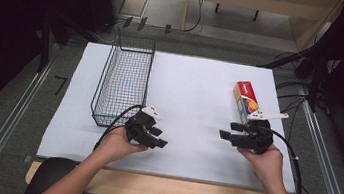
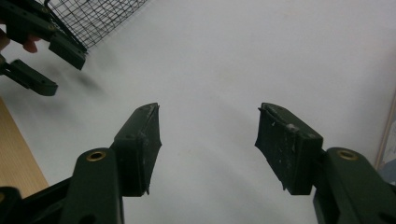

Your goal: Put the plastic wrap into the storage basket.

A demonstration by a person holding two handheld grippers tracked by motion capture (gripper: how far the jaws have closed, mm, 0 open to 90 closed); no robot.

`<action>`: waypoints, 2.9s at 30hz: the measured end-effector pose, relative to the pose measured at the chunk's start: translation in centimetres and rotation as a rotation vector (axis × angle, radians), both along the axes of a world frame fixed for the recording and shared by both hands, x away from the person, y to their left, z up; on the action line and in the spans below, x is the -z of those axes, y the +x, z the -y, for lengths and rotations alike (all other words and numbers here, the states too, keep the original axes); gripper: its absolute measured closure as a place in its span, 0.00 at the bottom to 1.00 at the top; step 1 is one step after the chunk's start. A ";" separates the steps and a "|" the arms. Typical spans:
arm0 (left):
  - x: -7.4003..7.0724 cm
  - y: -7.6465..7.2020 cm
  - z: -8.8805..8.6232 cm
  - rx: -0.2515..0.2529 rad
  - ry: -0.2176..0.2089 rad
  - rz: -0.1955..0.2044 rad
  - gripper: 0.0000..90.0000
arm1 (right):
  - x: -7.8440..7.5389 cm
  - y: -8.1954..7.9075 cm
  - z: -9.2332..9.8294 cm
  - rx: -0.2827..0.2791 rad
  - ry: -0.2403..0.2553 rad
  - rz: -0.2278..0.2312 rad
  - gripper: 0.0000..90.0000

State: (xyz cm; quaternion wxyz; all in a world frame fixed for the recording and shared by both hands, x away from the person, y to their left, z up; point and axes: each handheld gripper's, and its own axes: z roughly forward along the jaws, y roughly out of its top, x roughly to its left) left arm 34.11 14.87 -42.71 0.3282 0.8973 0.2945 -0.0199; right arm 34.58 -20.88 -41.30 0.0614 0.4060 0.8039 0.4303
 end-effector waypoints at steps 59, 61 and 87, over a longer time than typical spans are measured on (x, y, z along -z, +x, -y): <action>-0.6 -0.3 0.2 0.032 -0.052 -0.036 0.43 | -0.1 0.0 1.1 0.076 -0.159 -0.013 0.38; -0.6 -0.3 0.2 0.031 -0.055 -0.034 0.43 | -0.4 0.1 1.7 0.100 -0.159 -0.008 0.38; -0.3 -0.8 -0.3 0.023 -0.024 -0.036 0.40 | 1.2 2.6 6.6 0.364 -0.226 -0.085 0.28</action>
